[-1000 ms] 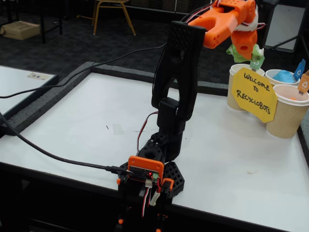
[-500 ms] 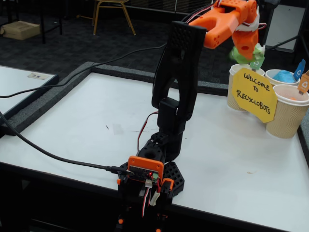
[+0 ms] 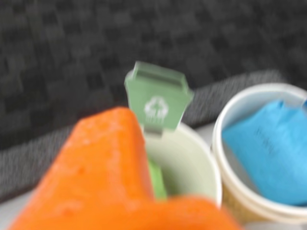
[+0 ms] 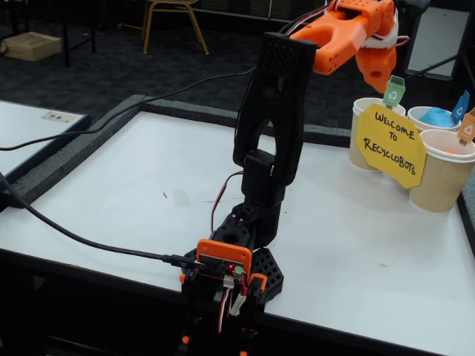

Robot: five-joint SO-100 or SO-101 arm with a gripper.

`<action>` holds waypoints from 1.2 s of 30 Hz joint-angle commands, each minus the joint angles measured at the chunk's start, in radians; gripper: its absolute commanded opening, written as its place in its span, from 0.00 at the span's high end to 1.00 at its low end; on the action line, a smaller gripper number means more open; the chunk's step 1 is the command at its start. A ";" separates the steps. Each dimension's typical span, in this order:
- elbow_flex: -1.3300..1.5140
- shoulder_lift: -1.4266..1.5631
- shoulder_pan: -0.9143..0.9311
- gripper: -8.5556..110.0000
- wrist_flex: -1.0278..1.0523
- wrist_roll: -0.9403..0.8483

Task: Sort rubbish by color.

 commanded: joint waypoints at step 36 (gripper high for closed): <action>0.657 1.485 -0.471 0.93 0.468 0.020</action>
